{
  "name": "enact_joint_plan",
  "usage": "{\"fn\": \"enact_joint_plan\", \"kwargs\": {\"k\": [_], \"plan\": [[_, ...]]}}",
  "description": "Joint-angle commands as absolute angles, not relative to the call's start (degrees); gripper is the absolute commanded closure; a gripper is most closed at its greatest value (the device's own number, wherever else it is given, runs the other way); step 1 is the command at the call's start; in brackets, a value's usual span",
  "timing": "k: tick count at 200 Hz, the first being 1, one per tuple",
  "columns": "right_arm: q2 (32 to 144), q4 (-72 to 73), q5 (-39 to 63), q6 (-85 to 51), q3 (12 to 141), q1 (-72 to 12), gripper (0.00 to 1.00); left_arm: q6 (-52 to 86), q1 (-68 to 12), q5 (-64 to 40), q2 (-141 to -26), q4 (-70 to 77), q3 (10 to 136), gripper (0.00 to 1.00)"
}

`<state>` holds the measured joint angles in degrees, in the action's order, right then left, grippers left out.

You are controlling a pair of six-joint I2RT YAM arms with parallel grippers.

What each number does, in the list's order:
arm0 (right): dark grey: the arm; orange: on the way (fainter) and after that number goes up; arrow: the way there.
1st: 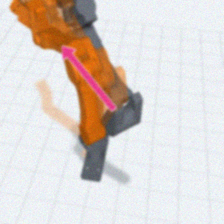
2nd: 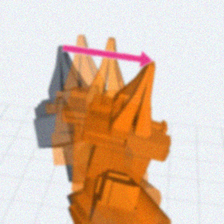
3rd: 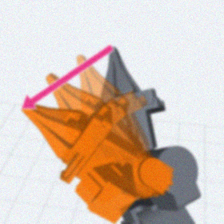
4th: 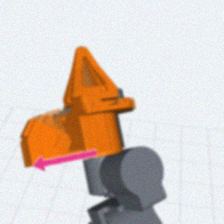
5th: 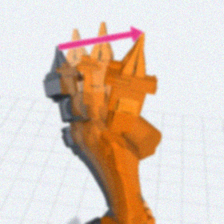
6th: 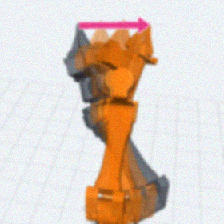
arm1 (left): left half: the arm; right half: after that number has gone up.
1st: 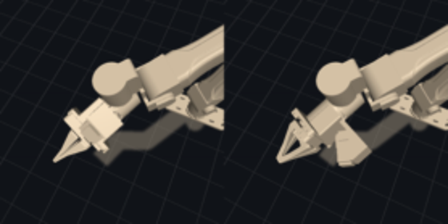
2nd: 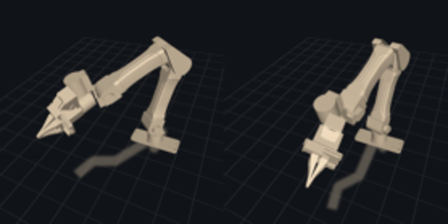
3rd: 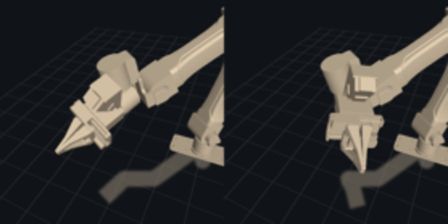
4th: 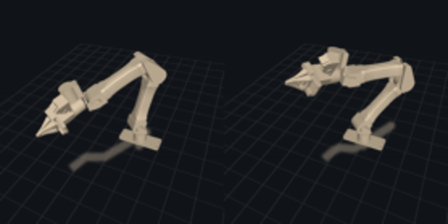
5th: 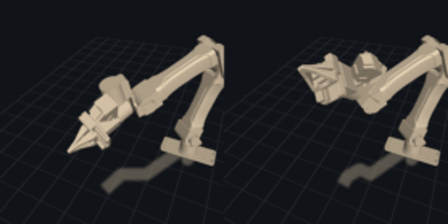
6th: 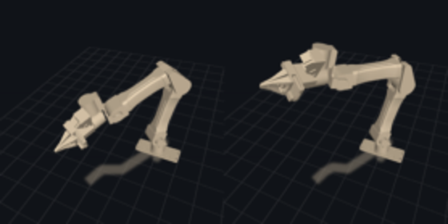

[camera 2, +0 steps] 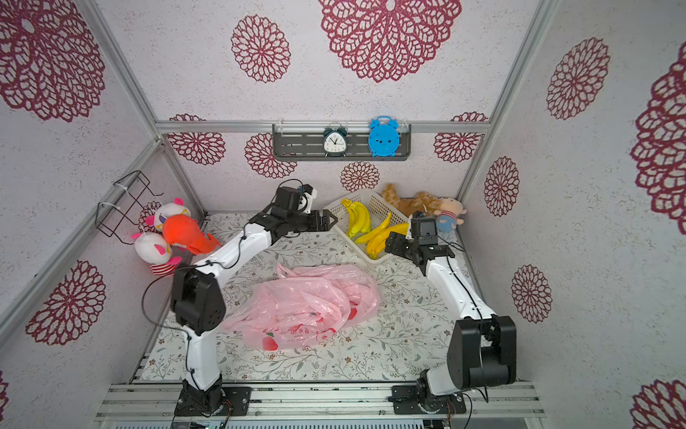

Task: Place the banana into a plastic bag & tie a knot
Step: Move the basket to the center of the board, then pick up the banana from the basket.

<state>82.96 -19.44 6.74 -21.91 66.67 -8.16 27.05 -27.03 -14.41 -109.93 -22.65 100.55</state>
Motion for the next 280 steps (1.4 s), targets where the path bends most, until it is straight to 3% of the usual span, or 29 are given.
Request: {"fn": "enact_joint_plan", "kwargs": {"k": [1, 67, 103, 153, 220, 262, 280], "plan": [[79.95, -18.77, 10.47, -19.21, 66.34, -10.26, 0.13, 25.83, -27.03, -4.4, -100.6, -22.95, 90.53, 0.03], [79.79, -17.5, 10.38, -18.19, 65.38, -13.93, 0.14, 39.39, -26.73, 12.63, -69.02, -36.65, 61.31, 0.03], [87.99, -16.84, 8.06, -19.96, 71.88, -13.95, 0.18, 47.28, -26.22, 21.2, -58.65, -49.34, 54.64, 0.03], [107.0, -17.18, 5.94, -22.96, 90.5, -13.89, 0.23, 57.91, -22.91, 24.37, -45.48, -58.25, 46.63, 0.03], [134.18, -27.89, 5.18, -24.04, 122.12, -13.84, 0.25, 65.99, -17.94, 21.94, -42.0, -64.17, 43.45, 0.03], [140.69, -28.12, 6.71, -24.9, 127.81, -13.89, 0.32, 73.23, -15.64, 19.87, -42.77, -70.21, 42.52, 0.03], [141.46, -27.13, 7.07, -25.81, 127.92, -13.89, 0.4, 74.26, -15.23, 16.93, -42.11, -69.33, 40.81, 0.03]]}}
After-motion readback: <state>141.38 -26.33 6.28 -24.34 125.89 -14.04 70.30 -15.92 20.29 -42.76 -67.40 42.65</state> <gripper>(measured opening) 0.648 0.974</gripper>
